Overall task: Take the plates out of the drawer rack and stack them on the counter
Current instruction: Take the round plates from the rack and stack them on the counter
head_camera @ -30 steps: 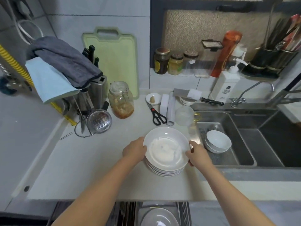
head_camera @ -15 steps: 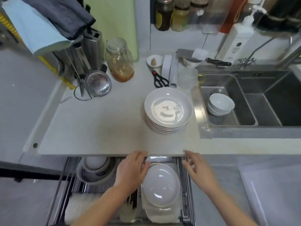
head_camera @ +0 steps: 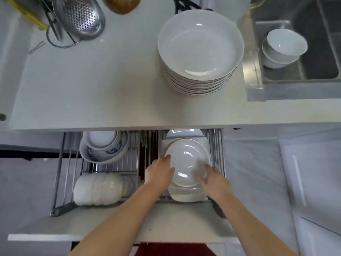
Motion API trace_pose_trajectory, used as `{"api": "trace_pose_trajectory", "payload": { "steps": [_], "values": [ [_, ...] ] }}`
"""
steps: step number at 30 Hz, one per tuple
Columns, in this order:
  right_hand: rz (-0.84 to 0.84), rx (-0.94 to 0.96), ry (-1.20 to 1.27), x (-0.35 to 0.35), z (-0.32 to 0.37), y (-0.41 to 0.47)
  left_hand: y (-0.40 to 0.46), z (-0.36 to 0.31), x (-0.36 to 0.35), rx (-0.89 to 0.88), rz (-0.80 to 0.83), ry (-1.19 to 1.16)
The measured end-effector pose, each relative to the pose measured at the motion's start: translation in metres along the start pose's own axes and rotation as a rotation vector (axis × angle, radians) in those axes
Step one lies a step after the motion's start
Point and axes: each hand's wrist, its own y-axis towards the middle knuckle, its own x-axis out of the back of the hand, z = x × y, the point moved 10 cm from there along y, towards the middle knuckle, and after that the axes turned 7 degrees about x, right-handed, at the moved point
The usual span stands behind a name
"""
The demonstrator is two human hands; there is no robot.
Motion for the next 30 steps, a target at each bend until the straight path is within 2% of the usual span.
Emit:
{"api": "trace_pose_trajectory", "payload": {
  "steps": [6, 17, 21, 30],
  "values": [
    [0.008, -0.156, 0.126, -0.029, -0.020, 0.019, 0.031, 0.017, -0.032, 0.081, 0.063, 0.067],
    [-0.206, -0.248, 0.281, -0.029, -0.032, 0.042, 0.080, 0.019, -0.048, 0.150, 0.100, 0.177],
    [-0.216, -0.303, 0.388, -0.032, -0.039, 0.044, 0.085, 0.019, -0.050, 0.144, 0.086, 0.237],
    [-0.214, -0.253, 0.292, -0.010, -0.026, 0.032, 0.078, 0.021, -0.039, 0.154, 0.063, 0.243]
  ]
}}
